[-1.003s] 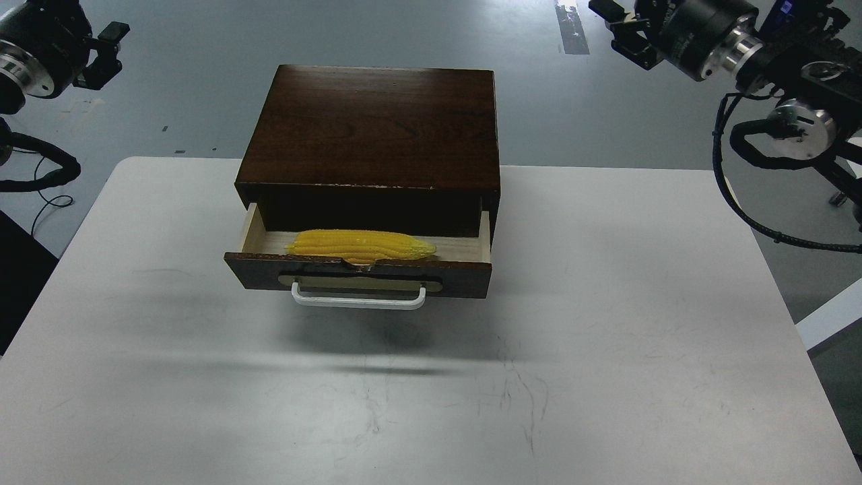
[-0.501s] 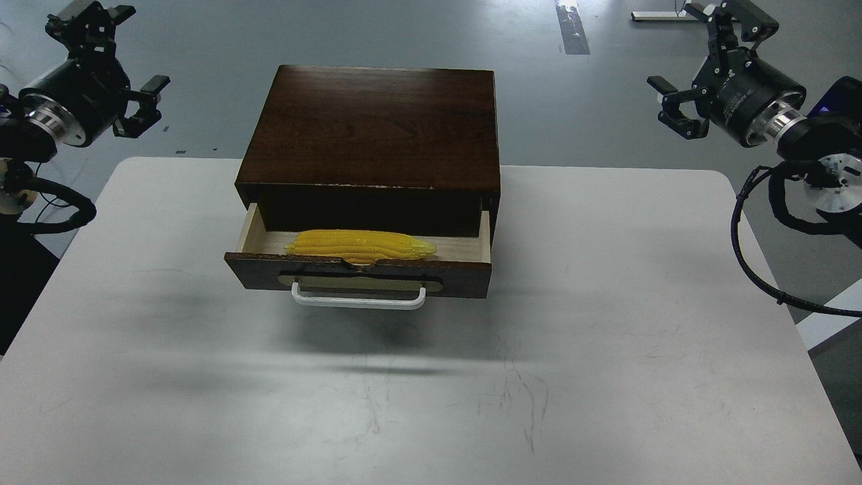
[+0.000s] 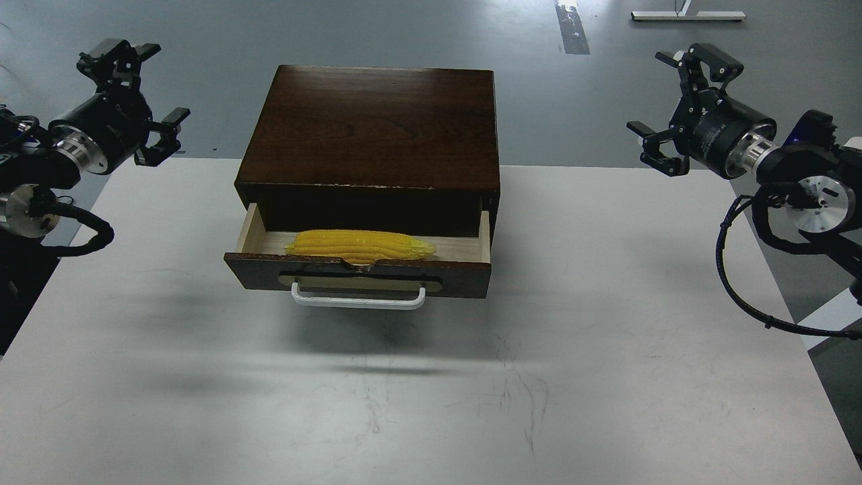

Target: Put corn in drawer with both arms

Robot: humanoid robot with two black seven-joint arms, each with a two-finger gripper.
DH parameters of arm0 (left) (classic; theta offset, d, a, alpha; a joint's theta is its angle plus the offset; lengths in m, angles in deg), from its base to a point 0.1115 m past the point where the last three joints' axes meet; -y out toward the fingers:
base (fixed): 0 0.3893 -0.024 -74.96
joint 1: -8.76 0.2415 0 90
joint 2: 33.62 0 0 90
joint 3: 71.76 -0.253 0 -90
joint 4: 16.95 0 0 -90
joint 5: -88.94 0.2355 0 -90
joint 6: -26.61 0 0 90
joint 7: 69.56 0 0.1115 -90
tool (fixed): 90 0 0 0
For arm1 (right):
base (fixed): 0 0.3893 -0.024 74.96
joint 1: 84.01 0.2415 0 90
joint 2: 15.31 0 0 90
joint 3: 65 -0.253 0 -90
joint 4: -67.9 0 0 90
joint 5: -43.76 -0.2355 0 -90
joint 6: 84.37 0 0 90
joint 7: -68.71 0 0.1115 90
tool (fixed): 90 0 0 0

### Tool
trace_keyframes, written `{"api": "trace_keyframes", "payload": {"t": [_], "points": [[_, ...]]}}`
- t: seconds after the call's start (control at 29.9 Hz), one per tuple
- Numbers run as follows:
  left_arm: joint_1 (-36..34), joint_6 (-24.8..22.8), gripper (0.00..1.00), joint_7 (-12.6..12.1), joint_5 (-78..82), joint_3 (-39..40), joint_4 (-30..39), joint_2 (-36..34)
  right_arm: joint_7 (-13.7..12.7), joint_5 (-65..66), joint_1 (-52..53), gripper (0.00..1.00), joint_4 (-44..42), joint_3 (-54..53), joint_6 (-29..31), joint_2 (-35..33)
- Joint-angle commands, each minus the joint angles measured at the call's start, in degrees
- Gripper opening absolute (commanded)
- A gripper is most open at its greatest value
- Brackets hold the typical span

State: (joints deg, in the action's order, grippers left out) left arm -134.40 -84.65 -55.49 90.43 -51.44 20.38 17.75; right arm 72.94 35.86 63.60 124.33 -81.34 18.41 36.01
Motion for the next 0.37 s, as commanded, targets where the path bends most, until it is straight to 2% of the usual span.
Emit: {"api": "trace_keyframes", "payload": {"t": [0.0, 0.33], "points": [[0.8, -1.6, 0.98, 0.0, 0.0, 0.0, 0.0, -0.2, -1.4, 0.0, -0.4, 1.0, -0.1, 0.0, 0.0, 0.2], [2.3, -2.0, 0.98, 0.0, 0.1, 0.0, -0.1, 0.0, -0.6, 0.6, -0.8, 1.0, -0.4, 0.1, 0.5, 2.0]]}}
